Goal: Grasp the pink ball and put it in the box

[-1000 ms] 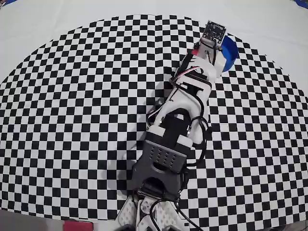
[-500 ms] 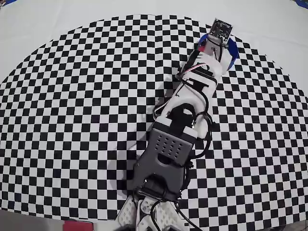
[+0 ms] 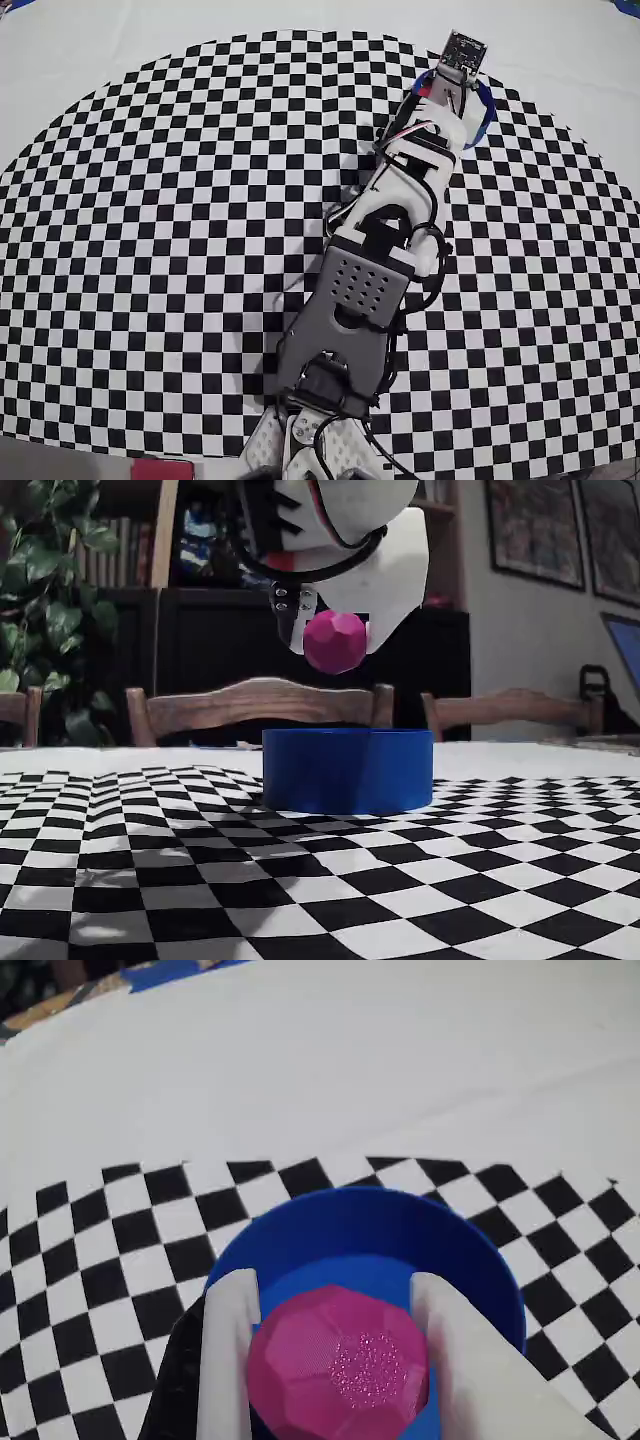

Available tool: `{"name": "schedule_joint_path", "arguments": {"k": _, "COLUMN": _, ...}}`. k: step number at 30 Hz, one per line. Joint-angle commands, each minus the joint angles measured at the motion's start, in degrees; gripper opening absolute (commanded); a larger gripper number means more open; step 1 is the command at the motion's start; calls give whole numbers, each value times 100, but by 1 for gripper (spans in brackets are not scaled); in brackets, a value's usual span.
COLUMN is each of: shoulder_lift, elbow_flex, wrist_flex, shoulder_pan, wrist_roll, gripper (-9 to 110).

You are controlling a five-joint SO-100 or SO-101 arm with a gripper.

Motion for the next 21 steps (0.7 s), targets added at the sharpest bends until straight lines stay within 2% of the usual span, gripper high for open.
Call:
{"name": "schedule_joint_path", "arguments": {"k": 1, "shoulder_lift": -26, "elbow_flex": -501, "wrist_flex": 62, "shoulder_pan": 53, "wrist_roll": 35, "gripper": 0}}
{"name": "schedule_joint_path", "arguments": {"k": 21, "shoulder_lift": -976, "elbow_flex": -1617, "wrist_flex": 158, "shoulder_pan": 105, "wrist_roll": 9, "gripper": 0}}
